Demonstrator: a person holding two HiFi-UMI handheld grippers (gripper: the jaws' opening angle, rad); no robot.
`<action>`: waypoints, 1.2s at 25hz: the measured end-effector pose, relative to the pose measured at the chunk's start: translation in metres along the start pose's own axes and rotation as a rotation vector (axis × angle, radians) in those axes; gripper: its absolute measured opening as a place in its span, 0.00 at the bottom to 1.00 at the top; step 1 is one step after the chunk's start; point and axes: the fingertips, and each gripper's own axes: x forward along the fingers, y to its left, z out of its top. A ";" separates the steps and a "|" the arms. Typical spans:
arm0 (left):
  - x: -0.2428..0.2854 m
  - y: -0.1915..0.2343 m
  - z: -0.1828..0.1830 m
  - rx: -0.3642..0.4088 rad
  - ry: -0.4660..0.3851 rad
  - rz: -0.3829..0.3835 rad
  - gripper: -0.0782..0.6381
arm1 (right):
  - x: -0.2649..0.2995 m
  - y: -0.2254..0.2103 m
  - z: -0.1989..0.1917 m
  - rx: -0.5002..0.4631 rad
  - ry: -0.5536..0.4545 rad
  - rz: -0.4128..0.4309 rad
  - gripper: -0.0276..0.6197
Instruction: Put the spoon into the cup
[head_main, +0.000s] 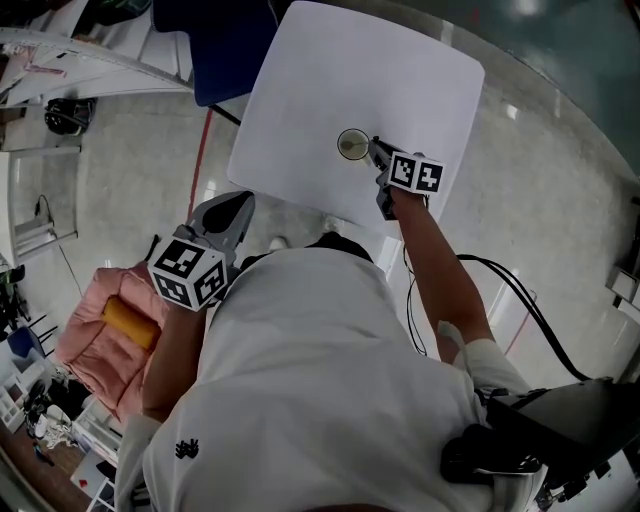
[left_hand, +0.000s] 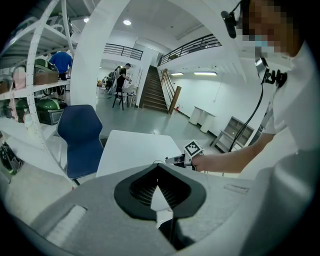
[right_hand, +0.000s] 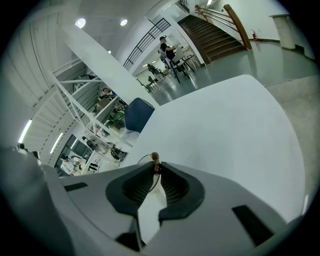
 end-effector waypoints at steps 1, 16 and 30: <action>0.000 0.000 0.000 0.001 -0.001 0.000 0.12 | 0.001 0.000 0.000 0.000 0.001 0.001 0.13; -0.022 0.005 -0.013 0.014 -0.015 -0.014 0.12 | 0.006 0.004 -0.005 0.012 -0.053 0.012 0.32; -0.059 -0.006 -0.031 0.078 -0.049 -0.116 0.12 | -0.052 0.025 -0.038 0.038 -0.146 -0.059 0.39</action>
